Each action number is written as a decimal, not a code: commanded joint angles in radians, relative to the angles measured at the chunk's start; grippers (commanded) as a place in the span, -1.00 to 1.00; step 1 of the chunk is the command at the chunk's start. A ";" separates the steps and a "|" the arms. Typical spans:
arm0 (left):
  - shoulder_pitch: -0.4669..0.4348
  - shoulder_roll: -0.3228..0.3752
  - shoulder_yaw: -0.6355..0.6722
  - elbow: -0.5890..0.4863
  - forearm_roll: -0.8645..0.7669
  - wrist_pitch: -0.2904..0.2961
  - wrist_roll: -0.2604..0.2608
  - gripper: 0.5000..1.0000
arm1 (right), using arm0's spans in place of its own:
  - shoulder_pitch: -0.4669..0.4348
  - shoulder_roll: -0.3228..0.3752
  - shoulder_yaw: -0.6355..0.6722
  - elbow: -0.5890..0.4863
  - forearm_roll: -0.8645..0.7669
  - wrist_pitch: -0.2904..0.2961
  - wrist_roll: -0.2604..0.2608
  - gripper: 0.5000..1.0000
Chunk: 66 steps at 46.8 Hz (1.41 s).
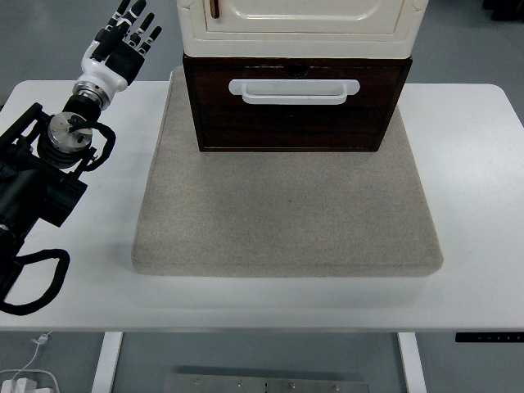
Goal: Open the drawer under the combination cabinet
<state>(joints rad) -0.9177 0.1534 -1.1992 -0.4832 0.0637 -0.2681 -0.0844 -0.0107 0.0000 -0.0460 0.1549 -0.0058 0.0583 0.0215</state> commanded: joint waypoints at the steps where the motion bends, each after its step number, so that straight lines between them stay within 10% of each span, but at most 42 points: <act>1: 0.000 0.000 -0.002 0.000 -0.001 -0.002 0.000 1.00 | 0.000 0.000 0.000 0.000 0.000 0.000 0.000 0.71; 14: 0.000 0.006 0.010 0.000 0.008 -0.023 -0.006 1.00 | 0.000 0.000 0.000 0.000 0.000 0.000 0.000 0.71; 40: 0.071 0.040 0.018 -0.052 0.113 -0.033 -0.213 1.00 | 0.000 0.000 -0.002 0.000 0.000 0.000 0.000 0.71; 66: 0.161 0.136 0.061 -0.170 0.149 -0.089 -0.201 1.00 | 0.000 0.000 -0.002 0.000 -0.002 0.000 0.000 0.71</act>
<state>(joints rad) -0.7682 0.2673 -1.1567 -0.6309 0.2058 -0.3565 -0.2908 -0.0106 0.0000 -0.0477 0.1549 -0.0069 0.0583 0.0214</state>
